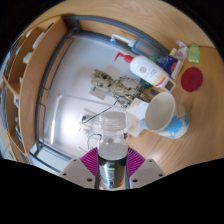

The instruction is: Pour water

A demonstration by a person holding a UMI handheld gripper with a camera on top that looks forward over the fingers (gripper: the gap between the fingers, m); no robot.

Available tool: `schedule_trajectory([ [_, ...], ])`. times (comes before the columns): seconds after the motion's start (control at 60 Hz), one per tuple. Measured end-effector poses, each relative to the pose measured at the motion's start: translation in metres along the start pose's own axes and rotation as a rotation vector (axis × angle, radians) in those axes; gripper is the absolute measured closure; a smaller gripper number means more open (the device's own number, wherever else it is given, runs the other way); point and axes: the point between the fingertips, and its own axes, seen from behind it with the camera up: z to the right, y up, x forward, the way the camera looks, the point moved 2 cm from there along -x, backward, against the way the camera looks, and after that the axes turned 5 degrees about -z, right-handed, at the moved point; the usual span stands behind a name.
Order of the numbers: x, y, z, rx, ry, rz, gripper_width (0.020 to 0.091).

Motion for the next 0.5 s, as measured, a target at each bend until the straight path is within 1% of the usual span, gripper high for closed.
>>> schedule_trajectory([
  [0.167, -0.006, 0.031, 0.002, 0.339, 0.075, -0.012, 0.0763],
  [0.317, -0.003, 0.032, 0.000, 0.574, 0.103, -0.085, 0.0762],
  [0.417, -0.002, 0.034, -0.005, 0.680, 0.117, -0.109, 0.0763],
  [0.5, -0.002, 0.036, -0.005, 0.738, 0.115, -0.110, 0.0764],
])
